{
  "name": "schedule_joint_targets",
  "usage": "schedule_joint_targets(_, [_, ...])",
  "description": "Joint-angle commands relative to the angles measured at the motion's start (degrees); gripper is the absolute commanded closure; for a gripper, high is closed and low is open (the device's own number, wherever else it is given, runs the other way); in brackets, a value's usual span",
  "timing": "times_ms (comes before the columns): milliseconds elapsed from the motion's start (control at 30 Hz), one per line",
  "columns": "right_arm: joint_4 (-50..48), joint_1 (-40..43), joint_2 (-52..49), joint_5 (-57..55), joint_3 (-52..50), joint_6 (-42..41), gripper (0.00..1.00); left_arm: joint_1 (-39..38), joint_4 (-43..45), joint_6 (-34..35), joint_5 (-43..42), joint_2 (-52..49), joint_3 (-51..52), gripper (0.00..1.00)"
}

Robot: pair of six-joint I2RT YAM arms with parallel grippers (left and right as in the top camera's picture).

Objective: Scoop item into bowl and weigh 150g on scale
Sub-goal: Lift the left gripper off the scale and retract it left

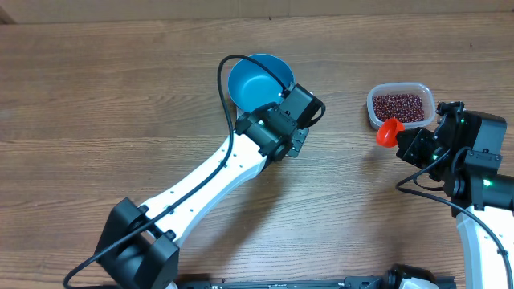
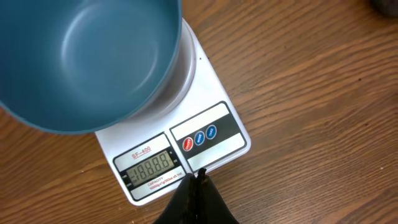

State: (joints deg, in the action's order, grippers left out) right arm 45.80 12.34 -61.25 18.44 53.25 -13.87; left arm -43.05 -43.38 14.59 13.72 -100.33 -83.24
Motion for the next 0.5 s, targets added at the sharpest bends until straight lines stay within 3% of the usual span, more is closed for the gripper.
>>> schedule_joint_targets(0, [-0.5, 0.2, 0.1, -0.2, 1.9, 0.3, 0.96, 2.0, 0.1, 0.8, 0.3, 3.8, -0.3, 0.96])
schedule_joint_targets(167, [-0.5, 0.2, 0.1, -0.2, 1.9, 0.3, 0.96, 6.1, 2.8, 1.2, 0.5, 3.4, -0.3, 0.96])
schedule_joint_targets(367, [-0.7, 0.2, 0.1, -0.2, 1.9, 0.3, 0.96, 7.8, 8.2, -7.1, 0.5, 0.5, -0.3, 0.96])
schedule_joint_targets(467, [-0.7, 0.2, 0.1, -0.2, 1.9, 0.2, 0.96, 7.8, 9.7, -8.0, 1.9, -1.8, -0.3, 0.96])
